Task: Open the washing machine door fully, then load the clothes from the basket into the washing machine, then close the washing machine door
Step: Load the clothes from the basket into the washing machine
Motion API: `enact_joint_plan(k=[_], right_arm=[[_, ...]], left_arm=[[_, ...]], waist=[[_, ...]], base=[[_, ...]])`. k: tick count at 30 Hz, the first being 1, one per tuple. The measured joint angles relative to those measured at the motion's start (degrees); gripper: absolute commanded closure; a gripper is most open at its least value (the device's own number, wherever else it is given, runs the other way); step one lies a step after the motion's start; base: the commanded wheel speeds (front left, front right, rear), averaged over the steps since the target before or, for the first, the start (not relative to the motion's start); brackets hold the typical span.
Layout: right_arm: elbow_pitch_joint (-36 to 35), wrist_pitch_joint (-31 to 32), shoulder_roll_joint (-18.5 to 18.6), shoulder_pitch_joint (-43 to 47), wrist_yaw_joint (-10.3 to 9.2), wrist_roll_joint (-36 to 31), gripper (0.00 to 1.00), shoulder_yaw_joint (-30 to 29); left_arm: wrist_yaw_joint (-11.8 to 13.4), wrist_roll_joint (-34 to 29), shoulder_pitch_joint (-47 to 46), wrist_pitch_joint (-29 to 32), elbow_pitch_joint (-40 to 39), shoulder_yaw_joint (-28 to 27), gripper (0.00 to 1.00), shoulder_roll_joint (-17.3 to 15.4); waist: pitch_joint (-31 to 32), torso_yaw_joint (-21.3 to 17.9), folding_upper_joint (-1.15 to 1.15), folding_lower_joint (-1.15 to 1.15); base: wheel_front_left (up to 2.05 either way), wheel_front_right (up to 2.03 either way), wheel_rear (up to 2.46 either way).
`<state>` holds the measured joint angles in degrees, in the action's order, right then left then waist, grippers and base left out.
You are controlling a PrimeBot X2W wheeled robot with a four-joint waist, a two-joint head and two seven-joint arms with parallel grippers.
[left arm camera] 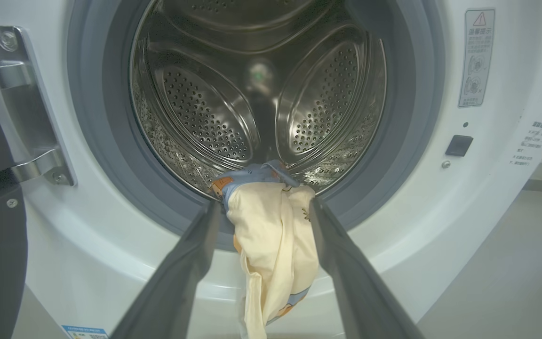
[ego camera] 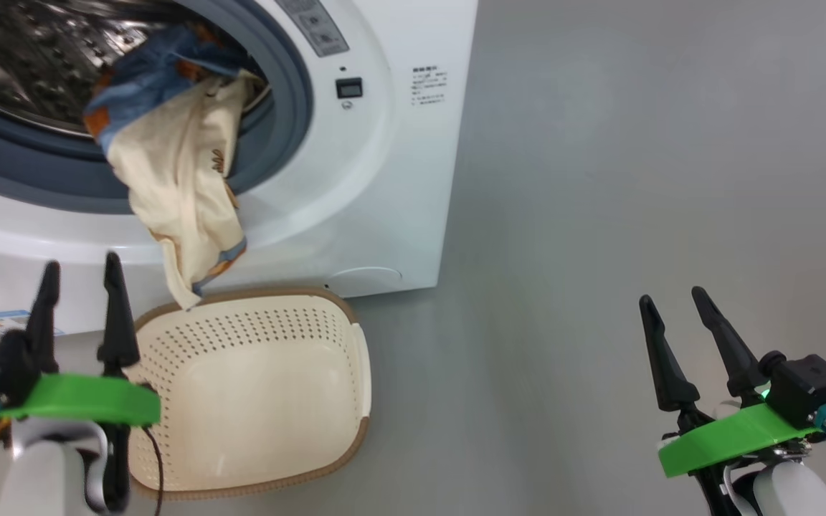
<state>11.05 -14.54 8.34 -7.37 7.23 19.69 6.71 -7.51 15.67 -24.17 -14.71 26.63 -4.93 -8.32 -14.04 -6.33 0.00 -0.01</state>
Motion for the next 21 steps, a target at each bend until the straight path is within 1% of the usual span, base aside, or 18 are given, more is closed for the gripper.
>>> enact_joint_plan(k=[5, 13, 21], right_arm=[[0.5, 0.0, 0.4, 1.6, 0.00, 0.2, 0.00, -0.5], [0.6, 0.0, 0.8, 4.1, 0.00, 0.5, 0.00, -1.1], [0.6, 0.0, 1.3, 6.5, 0.00, 0.5, 0.00, -1.5]], left_arm=[[0.0, 0.0, 6.0, 0.0, -1.7, 0.8, 0.00, 0.8], [0.0, -0.3, 12.9, 0.0, -4.8, 1.2, 0.00, 1.2], [0.0, -0.7, 19.2, 0.0, -8.4, -0.4, 0.00, 2.4]], waist=[[3.0, 1.7, 0.00, 0.00], [6.2, 3.4, 0.00, 0.00], [8.7, 4.4, 0.00, 0.00]], base=[[0.00, 0.00, 0.00], [0.00, 0.00, 0.00], [0.00, 0.00, 0.00]])
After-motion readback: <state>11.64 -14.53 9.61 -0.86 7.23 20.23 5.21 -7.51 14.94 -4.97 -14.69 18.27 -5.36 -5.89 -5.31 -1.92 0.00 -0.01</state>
